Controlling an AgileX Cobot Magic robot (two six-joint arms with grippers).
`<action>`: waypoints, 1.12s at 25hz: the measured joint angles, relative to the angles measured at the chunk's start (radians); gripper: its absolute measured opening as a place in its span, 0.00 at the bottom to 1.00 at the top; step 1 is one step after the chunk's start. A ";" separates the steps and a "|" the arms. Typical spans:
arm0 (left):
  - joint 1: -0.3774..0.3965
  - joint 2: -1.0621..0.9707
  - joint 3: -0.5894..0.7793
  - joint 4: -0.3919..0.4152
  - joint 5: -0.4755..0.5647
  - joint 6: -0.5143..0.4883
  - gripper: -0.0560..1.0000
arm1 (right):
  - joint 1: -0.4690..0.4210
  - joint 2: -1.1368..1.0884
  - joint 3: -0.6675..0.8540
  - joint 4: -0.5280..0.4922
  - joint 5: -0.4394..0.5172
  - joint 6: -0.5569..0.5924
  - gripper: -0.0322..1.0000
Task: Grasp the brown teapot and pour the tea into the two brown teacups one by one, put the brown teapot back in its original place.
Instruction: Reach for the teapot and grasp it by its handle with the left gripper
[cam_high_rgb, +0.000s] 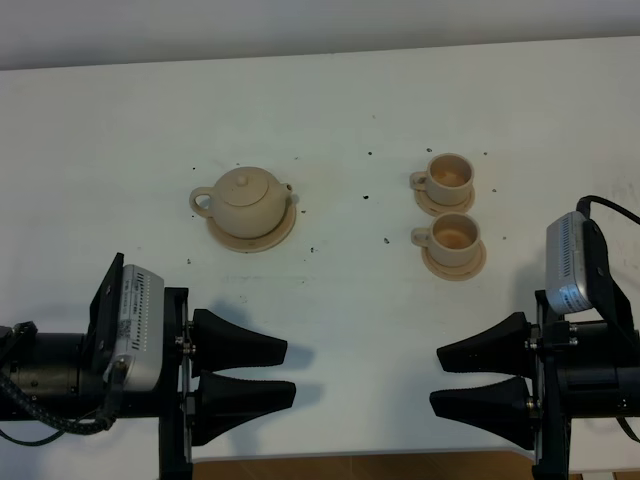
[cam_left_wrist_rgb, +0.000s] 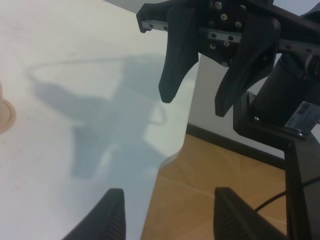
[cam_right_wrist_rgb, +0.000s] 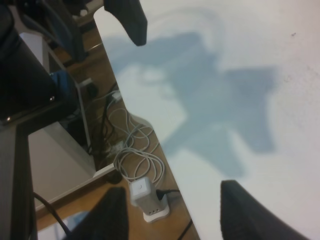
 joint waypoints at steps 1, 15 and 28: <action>0.000 0.000 0.000 0.000 0.000 0.001 0.44 | 0.000 0.000 0.000 0.000 0.000 0.000 0.46; 0.000 0.000 0.000 -0.015 0.003 0.001 0.44 | 0.000 0.000 0.000 0.000 0.000 0.000 0.46; 0.000 0.000 0.000 -0.023 0.004 0.001 0.44 | 0.000 0.000 0.000 0.059 0.000 0.000 0.46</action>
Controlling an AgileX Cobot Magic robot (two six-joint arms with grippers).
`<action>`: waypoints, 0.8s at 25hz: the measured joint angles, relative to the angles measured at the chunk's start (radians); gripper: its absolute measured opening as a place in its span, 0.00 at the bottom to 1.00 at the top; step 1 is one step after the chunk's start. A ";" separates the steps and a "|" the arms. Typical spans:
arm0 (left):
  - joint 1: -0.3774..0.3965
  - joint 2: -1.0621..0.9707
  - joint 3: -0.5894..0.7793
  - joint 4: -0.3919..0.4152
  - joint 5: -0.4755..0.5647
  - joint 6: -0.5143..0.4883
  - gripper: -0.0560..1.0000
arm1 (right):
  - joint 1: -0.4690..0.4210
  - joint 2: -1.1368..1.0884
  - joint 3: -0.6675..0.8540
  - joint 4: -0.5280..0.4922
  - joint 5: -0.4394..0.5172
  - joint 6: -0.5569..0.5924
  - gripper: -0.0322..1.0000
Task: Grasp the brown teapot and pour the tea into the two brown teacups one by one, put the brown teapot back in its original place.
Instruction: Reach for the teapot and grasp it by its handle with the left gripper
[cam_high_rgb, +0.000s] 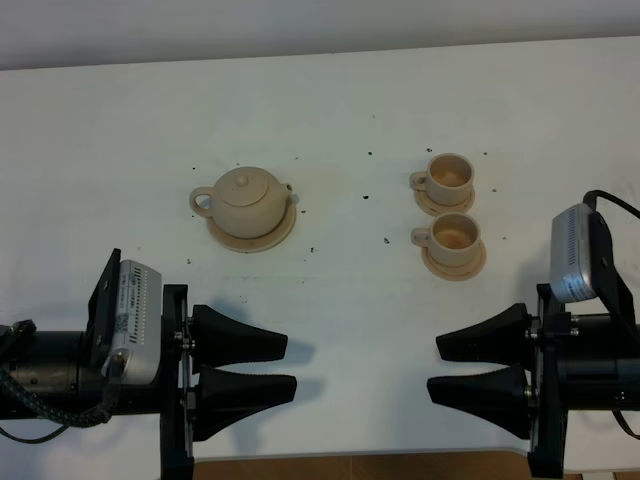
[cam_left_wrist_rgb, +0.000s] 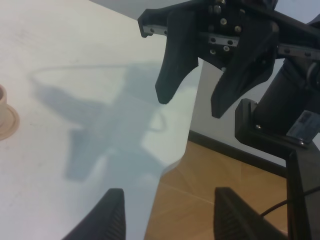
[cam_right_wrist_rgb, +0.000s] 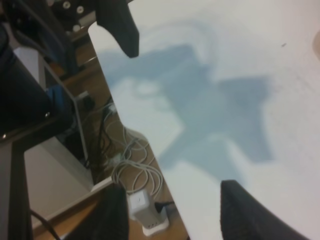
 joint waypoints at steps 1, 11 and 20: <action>0.000 0.000 0.000 0.000 0.000 0.000 0.44 | 0.000 0.000 0.000 0.010 0.001 0.000 0.46; 0.000 -0.016 -0.047 0.017 -0.150 -0.145 0.44 | 0.000 0.002 -0.050 0.068 -0.078 0.012 0.46; 0.000 -0.063 -0.285 0.467 -0.364 -0.830 0.44 | 0.000 0.005 -0.236 -0.065 -0.254 0.319 0.46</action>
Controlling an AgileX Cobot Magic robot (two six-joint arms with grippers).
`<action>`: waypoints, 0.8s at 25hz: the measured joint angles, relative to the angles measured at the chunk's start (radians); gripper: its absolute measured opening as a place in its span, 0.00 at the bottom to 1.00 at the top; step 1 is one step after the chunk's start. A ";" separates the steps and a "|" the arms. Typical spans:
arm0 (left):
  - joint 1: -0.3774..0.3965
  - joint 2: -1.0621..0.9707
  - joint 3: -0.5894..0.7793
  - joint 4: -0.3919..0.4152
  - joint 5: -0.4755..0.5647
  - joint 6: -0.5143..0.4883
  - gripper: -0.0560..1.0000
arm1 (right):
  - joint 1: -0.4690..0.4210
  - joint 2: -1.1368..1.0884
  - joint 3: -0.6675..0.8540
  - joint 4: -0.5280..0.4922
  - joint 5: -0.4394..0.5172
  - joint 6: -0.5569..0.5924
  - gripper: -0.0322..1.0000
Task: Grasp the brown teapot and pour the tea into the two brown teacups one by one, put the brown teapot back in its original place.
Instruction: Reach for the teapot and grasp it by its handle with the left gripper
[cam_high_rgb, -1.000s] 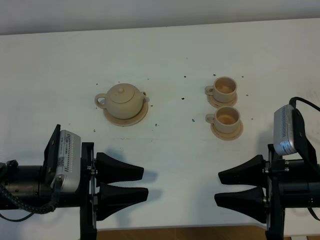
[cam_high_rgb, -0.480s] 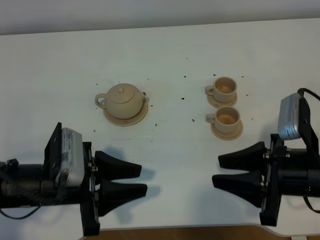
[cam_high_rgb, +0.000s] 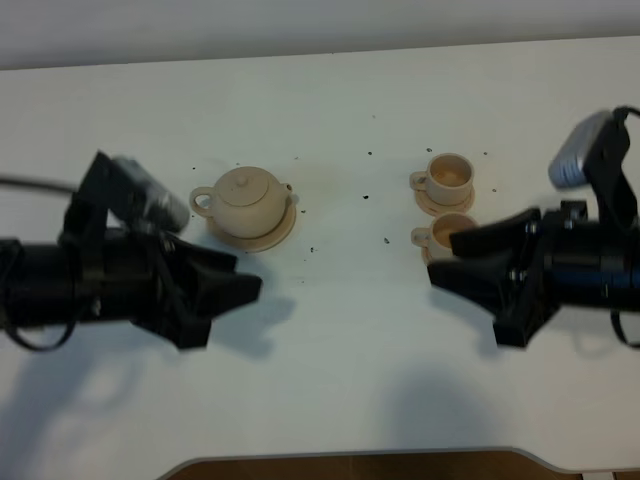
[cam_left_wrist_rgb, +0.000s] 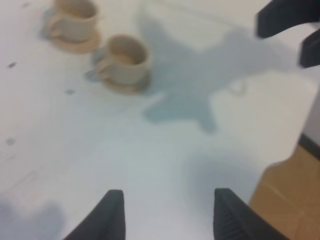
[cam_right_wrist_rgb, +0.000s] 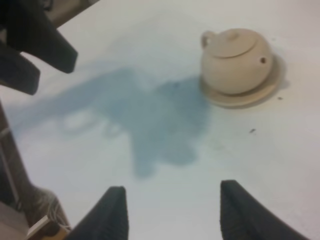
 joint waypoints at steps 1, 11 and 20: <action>0.000 0.001 -0.033 0.073 -0.008 -0.095 0.44 | 0.000 0.000 -0.029 -0.037 -0.020 0.049 0.46; 0.000 -0.002 -0.288 0.759 0.138 -0.896 0.44 | 0.000 0.002 -0.280 -0.666 -0.118 0.755 0.46; 0.000 -0.003 -0.344 1.064 0.309 -1.166 0.44 | 0.000 -0.083 -0.385 -1.280 0.033 1.411 0.46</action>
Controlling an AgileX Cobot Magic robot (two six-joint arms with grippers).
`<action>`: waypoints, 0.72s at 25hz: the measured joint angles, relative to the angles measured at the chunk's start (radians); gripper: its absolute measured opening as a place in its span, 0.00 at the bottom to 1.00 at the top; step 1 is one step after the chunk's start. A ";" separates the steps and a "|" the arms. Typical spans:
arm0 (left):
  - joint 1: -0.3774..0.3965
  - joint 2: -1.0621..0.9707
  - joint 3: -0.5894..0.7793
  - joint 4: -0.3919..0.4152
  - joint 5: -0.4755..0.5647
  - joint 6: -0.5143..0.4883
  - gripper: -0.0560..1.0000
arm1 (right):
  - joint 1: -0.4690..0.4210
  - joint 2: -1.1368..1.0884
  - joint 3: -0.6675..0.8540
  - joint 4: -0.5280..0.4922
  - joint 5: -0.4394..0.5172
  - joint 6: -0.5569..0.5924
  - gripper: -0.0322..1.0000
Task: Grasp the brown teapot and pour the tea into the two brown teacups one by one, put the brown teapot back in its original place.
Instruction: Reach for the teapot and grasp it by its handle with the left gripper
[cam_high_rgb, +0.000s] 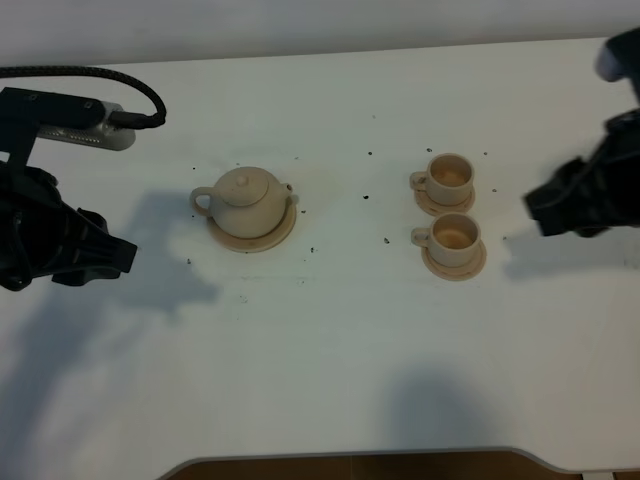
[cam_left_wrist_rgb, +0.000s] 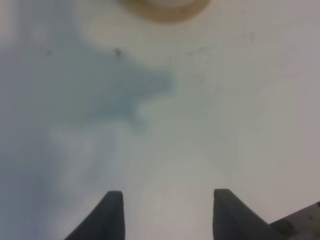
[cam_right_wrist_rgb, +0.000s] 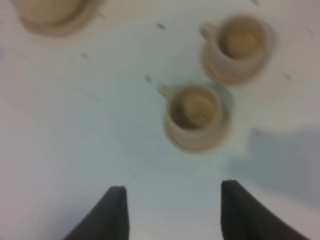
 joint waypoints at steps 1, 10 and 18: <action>0.000 0.000 -0.001 0.001 0.000 -0.002 0.44 | 0.000 -0.022 0.000 -0.050 0.030 0.049 0.46; 0.000 0.000 -0.001 0.004 -0.031 -0.006 0.44 | 0.000 -0.322 0.058 -0.272 0.249 0.267 0.46; 0.000 0.000 -0.001 0.005 -0.124 -0.006 0.44 | 0.000 -0.637 0.231 -0.296 0.342 0.265 0.46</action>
